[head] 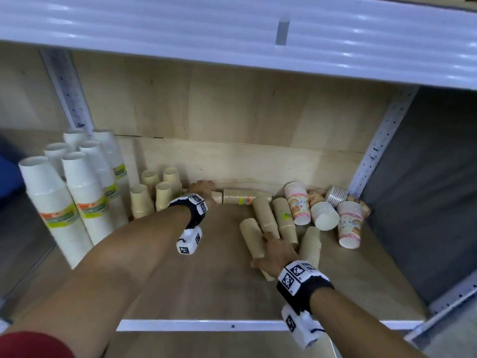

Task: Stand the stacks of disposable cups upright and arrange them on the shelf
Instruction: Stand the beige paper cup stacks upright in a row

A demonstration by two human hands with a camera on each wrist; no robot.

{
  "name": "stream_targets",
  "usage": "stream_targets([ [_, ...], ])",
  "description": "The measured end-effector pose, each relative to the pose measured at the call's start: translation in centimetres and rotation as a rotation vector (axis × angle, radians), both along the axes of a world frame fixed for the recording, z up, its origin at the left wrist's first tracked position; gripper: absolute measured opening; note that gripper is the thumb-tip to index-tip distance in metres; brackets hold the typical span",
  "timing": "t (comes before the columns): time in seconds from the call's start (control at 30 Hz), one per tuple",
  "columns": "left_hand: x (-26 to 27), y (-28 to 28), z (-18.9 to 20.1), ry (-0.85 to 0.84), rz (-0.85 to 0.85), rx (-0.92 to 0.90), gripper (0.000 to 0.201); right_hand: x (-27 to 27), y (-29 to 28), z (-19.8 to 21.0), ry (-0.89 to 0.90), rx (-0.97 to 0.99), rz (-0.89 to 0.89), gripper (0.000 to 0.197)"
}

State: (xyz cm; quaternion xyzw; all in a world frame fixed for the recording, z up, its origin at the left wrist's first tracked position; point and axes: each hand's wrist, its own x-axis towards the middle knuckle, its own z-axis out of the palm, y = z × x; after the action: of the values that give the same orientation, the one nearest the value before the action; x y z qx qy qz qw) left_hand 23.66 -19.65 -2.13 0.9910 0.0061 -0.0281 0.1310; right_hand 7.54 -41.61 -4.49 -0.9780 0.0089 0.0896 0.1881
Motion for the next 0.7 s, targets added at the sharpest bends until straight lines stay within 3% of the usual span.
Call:
stream_targets([
  [0.47,1.4,-0.2,-2.3,-0.072,-0.035,0.184,0.041,1.4,0.5,-0.6,-0.022,0.041,-0.070,0.071],
  [0.7,0.9,0.1,-3.2,-0.121,-0.062,0.219,0.044,1.6,0.7,-0.6,-0.020,0.050,-0.087,0.071],
])
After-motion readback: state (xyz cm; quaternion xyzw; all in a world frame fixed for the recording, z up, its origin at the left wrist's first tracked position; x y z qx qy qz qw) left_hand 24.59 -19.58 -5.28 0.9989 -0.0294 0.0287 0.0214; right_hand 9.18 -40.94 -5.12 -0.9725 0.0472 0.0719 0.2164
